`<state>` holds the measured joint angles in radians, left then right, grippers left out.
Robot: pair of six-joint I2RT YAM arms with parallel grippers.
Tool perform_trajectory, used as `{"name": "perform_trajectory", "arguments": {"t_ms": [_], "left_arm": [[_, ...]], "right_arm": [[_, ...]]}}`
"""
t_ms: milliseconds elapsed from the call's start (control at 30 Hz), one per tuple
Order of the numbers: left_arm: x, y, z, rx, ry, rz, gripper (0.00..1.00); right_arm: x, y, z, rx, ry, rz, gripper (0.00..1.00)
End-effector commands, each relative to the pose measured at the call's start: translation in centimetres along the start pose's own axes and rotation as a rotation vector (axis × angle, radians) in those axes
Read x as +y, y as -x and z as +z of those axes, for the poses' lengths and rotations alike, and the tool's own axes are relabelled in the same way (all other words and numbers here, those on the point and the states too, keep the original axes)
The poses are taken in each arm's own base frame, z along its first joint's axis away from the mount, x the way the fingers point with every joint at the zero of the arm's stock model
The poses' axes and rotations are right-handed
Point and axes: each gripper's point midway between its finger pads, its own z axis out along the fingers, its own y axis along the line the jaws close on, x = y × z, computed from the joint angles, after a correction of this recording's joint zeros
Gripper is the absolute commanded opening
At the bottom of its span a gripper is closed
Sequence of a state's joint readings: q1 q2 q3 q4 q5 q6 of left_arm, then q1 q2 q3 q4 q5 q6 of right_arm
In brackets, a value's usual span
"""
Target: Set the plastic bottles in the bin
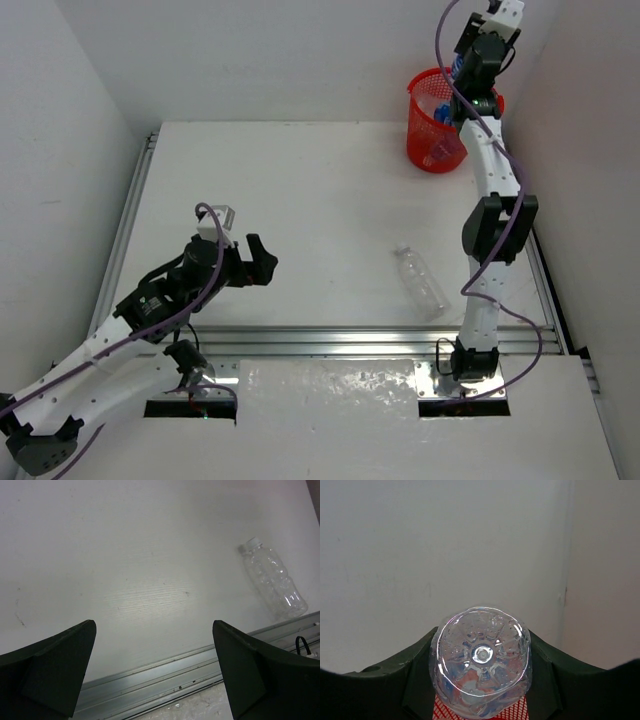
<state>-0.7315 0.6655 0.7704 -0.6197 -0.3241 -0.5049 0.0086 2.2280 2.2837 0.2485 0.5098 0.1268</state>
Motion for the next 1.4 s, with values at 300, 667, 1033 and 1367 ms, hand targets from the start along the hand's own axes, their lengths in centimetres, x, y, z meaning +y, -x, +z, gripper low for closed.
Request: {"name": "perform_trajectory", "arguments": {"t_ms": [300, 667, 1033, 1367], "left_arm": [[-1.4, 0.6, 0.2, -0.015, -0.07, 0.015, 1.0], [0.1, 1.3, 0.3, -0.041, 0.017, -0.018, 1.0], [3.6, 2.4, -0.1, -0.099, 0.189, -0.107, 1.0], [2.8, 2.7, -0.6, -0.116, 0.13, -0.109, 1.0]], "right_arm": [[-0.1, 3.2, 1.8, -0.128, 0.047, 0.05, 0.99], [5.0, 12.6, -5.9, -0.076, 0.271, 0.118, 0.99], [5.0, 1.2, -31.4, 0.646, 0.625, -0.076, 0.99], [-5.3, -14.8, -44.9, 1.215, 0.574, -0.413, 0.99]]}}
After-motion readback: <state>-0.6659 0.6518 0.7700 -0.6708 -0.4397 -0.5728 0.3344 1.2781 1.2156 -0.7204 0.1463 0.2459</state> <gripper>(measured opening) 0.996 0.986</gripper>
